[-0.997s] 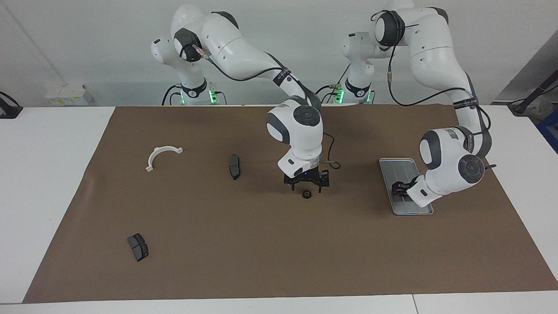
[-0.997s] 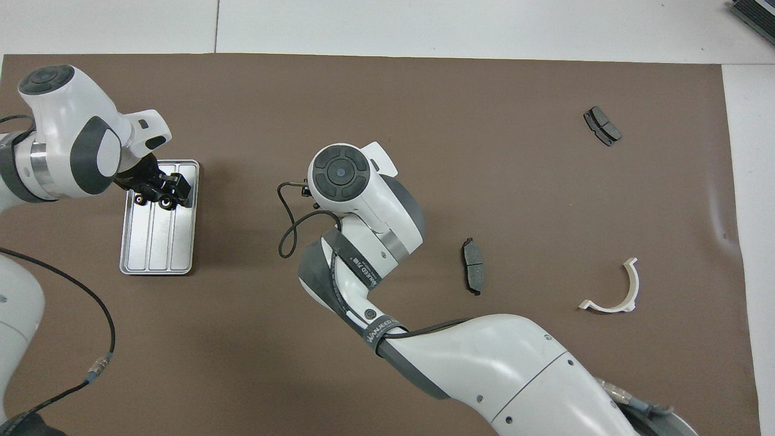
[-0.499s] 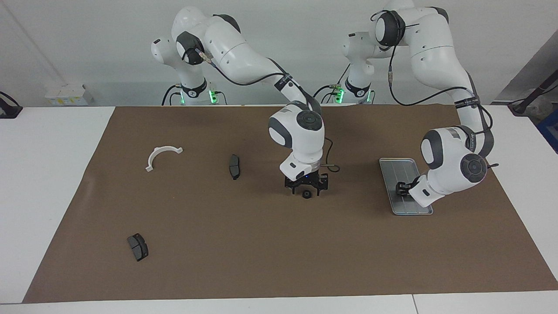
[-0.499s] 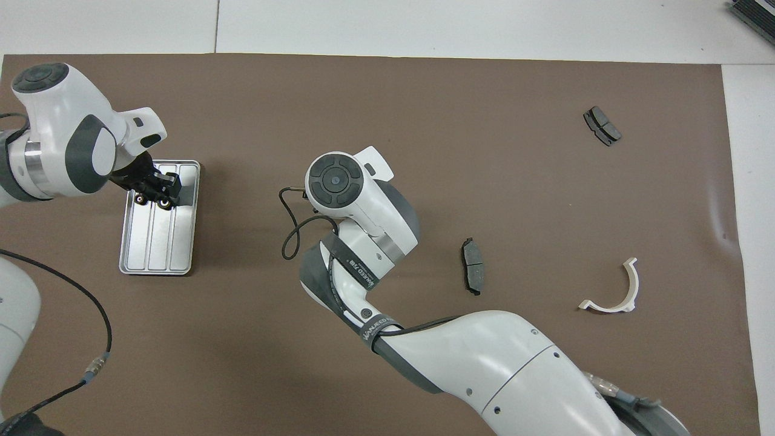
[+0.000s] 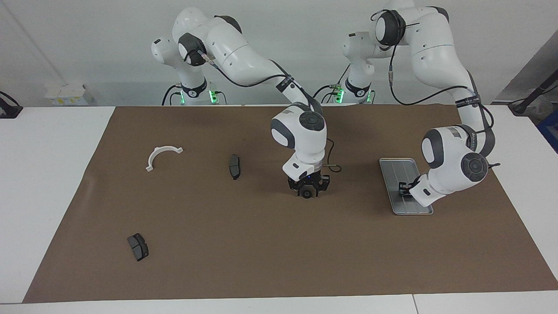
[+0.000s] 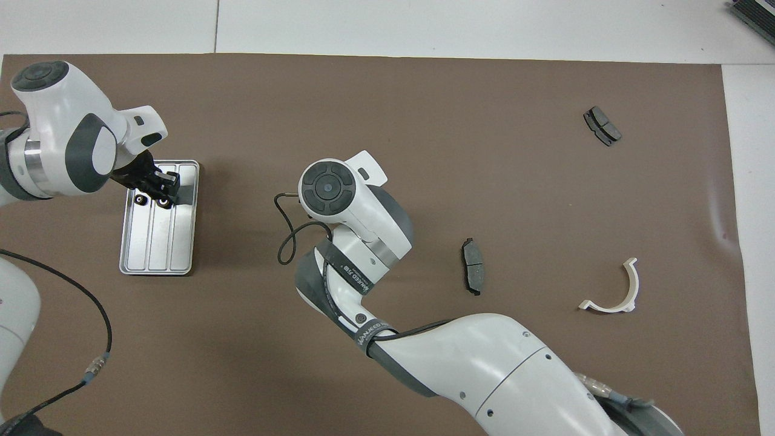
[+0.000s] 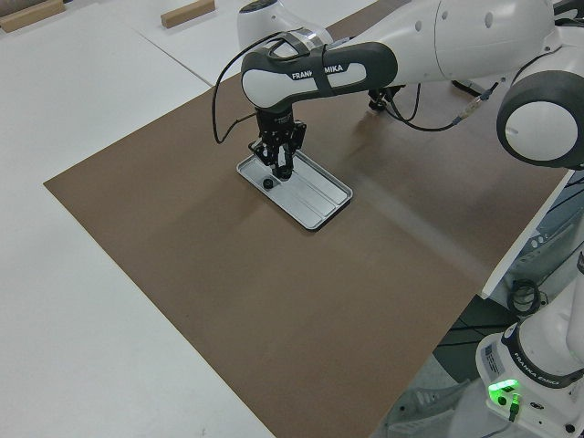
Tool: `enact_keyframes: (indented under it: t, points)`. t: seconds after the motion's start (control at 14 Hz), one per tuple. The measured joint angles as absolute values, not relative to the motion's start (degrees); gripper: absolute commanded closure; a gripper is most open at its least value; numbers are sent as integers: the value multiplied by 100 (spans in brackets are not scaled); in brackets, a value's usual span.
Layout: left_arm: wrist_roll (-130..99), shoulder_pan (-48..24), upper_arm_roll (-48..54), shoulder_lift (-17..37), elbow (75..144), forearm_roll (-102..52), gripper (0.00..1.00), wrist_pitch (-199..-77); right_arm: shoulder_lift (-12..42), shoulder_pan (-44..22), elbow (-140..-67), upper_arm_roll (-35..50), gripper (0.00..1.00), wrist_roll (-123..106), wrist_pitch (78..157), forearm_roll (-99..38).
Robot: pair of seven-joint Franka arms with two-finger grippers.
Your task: Place bearing gear from tray to pile
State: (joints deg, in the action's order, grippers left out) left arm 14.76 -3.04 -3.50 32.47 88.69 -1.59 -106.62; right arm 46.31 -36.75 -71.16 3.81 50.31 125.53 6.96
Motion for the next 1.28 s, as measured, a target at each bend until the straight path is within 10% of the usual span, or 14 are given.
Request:
enact_keyframes:
  t: [0.21, 0.57, 0.78, 1.28]
  points:
    - [1348, -306, -322, 3211, 8648, -278, 74, -10662, 4631, -3708, -7101, 379, 57, 5031, 12553, 818]
    - [504, -371, -220, 3007, 8569, -565, 74, -10655, 4631, -3707, -7096, 364, 57, 5031, 12553, 933]
    - [-136, -646, -172, 2891, 8568, -573, 74, -10654, 4625, -3708, -7093, 362, 90, 5031, 12549, 1008]
    - [-1915, -1566, -149, 2782, 8568, -578, 74, -10659, 4608, -3680, -7091, 302, 95, 5031, 12550, 1040]
